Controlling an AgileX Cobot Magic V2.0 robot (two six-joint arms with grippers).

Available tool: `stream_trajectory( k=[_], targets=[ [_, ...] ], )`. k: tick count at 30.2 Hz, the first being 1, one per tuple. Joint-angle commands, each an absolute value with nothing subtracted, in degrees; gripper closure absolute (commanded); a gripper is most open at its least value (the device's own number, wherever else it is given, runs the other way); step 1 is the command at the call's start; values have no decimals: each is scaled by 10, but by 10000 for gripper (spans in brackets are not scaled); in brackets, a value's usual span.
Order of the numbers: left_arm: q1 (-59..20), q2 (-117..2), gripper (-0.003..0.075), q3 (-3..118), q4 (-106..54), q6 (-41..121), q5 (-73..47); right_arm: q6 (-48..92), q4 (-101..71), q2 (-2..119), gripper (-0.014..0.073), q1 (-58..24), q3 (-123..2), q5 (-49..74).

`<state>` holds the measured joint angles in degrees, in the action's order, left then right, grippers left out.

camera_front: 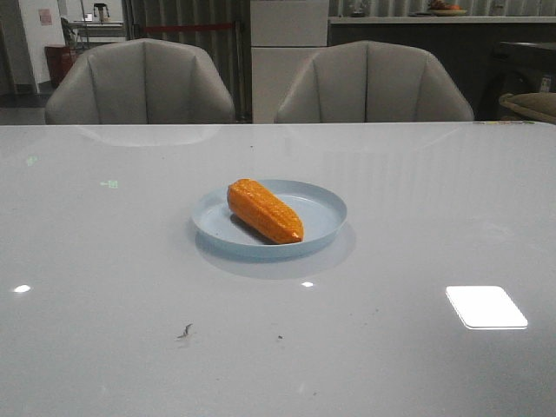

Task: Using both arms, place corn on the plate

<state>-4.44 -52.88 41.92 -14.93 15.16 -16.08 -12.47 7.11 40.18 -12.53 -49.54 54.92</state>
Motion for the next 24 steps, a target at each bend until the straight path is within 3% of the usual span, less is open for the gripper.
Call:
stream_trajectory(
  k=[1, 10, 24],
  targets=[
    [-61, -477, 626, 391, -102, 95, -39, -126, 78, 401, 23, -122, -510, 510],
    [-52, -363, 627, 256, -34, 94, 73, -126, 78, 401, 23, -122, -510, 510],
    [-45, -168, 626, 86, -24, 94, 91, -126, 78, 401, 23, -122, -510, 510]
  ],
)
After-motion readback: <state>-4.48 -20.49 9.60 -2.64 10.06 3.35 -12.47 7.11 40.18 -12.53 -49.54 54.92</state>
